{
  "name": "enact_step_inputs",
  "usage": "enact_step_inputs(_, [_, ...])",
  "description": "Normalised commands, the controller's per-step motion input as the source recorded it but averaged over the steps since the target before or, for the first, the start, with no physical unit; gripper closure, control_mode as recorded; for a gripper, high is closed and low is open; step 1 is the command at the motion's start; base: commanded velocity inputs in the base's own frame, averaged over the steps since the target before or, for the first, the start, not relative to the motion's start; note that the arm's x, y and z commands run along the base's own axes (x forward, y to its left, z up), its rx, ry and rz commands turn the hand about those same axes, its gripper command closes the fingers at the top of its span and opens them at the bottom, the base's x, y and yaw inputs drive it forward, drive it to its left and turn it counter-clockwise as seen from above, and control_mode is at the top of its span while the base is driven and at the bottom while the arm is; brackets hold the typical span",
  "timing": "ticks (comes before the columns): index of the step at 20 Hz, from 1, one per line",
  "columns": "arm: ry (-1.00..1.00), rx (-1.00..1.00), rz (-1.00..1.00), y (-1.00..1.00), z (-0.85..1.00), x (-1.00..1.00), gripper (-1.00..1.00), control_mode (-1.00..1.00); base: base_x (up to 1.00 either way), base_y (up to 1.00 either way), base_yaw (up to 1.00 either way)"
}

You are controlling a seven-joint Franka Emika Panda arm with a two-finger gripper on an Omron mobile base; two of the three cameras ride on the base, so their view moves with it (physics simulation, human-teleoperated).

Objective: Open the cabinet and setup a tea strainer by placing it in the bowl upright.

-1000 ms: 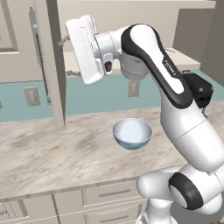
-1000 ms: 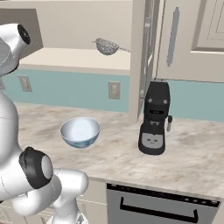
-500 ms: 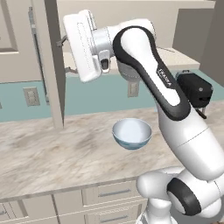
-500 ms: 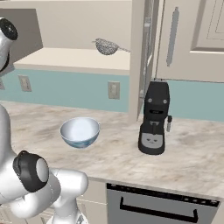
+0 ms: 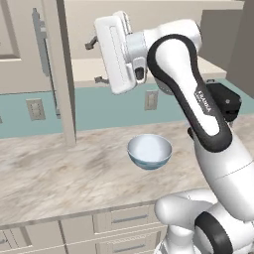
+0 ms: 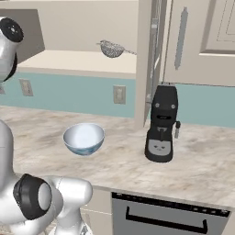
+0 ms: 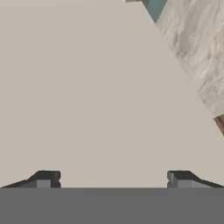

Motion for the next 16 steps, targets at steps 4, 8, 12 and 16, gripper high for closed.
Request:
enact_step_inputs(4, [0.00,0.00,-0.11,-1.00,-0.05,0.00,-1.00,-1.00,0.00,0.00,0.00])
enact_step_inputs(8, [-0.01,-0.16,-0.08,-1.00,-0.24,0.00,-1.00,-1.00,0.00,0.00,0.00])
enact_step_inputs(12, [-0.01,-0.47,-0.01,-1.00,-0.67,0.00,-1.00,-1.00,0.00,0.00,0.00])
enact_step_inputs(16, [0.00,-0.74,0.07,-0.84,-0.86,-0.03,-1.00,-1.00,0.00,0.00,0.00])
